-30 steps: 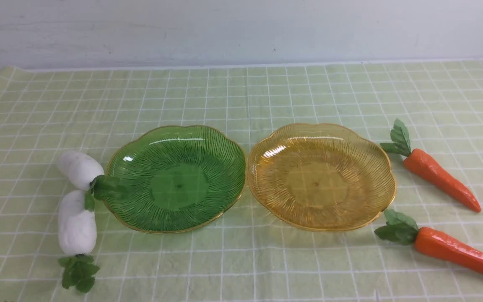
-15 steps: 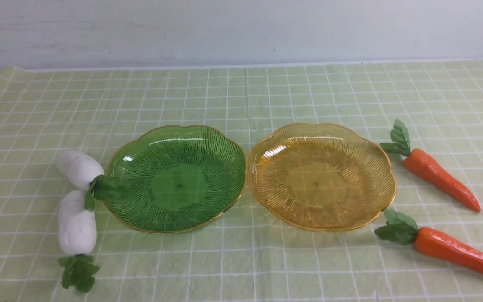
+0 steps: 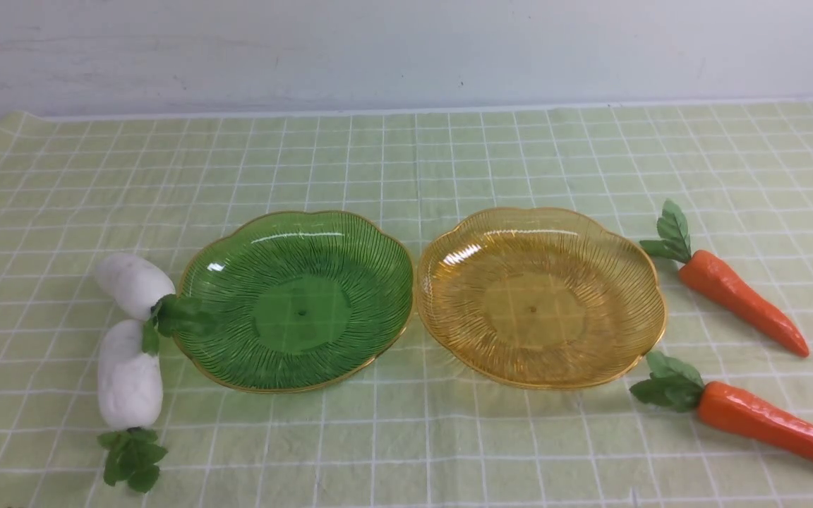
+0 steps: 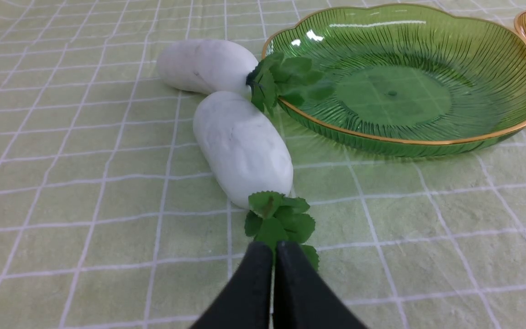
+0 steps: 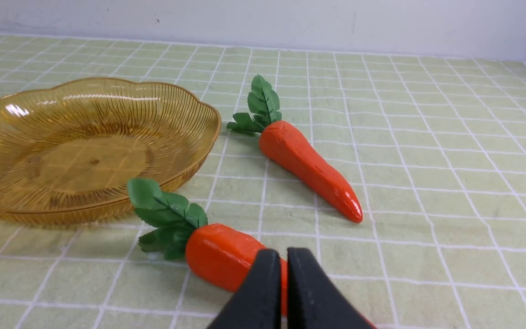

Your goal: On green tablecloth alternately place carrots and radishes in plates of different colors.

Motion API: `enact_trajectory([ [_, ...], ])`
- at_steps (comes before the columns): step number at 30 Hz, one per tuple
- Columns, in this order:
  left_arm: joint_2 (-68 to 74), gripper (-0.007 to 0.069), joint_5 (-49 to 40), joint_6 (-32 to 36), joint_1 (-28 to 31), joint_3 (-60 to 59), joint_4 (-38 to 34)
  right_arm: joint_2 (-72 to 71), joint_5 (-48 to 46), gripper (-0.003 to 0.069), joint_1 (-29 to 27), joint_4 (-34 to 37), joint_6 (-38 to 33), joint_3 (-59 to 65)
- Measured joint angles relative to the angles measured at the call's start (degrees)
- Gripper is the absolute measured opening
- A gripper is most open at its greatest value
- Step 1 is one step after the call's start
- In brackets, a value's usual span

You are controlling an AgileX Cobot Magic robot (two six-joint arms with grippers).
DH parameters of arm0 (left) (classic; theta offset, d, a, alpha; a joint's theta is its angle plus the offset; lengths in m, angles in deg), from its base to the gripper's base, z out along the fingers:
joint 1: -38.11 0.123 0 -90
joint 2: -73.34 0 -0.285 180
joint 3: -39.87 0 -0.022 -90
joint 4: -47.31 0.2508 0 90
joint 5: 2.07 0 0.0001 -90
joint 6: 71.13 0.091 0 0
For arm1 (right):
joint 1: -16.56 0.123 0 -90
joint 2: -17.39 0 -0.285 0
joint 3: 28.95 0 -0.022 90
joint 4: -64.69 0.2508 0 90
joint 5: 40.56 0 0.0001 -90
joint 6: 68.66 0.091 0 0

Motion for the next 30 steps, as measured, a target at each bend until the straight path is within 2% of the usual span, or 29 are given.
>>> enact_trajectory([
  [17,0.0,-0.0008,0.0,-0.4,0.0,0.0,-0.6,0.0,0.3,0.0015,0.0,-1.8,0.0,0.0],
  [18,0.0,-0.0008,0.1,-1.7,0.0,0.0,-2.8,0.0,0.9,0.0015,0.0,-1.9,0.4,0.1],
  [19,0.0,-0.0008,0.5,-4.8,0.0,0.0,-7.8,0.0,2.5,0.0015,0.0,0.1,2.7,0.2],
  [20,0.0,-0.0008,0.5,-5.4,0.0,0.0,-8.8,0.0,2.8,0.0015,0.0,0.1,3.2,0.2],
  [21,0.0,-0.0008,0.7,-7.3,0.0,-0.1,-11.8,0.0,4.1,0.0015,0.0,3.1,5.3,0.2],
  [22,0.0,-0.0008,1.2,-12.9,0.0,-0.1,-21.3,0.0,7.3,0.0015,0.0,9.6,10.4,0.2],
  [24,0.0,-0.0008,1.5,-19.1,0.0,-0.1,-33.3,0.0,10.9,0.0015,0.0,18.0,16.5,0.2],
  [25,0.0,-0.0008,1.5,-19.1,0.0,-0.1,-33.3,0.0,11.1,0.0015,0.0,19.6,17.5,0.2],
  [26,0.0,-0.0008,2.2,-22.3,0.0,-0.1,-42.7,0.0,12.7,0.0015,0.0,24.1,19.9,0.2],
  [30,0.0,-0.0008,5.2,-22.8,0.0,-0.1,-50.7,0.0,14.2,0.0015,0.0,29.8,21.6,0.2],
])
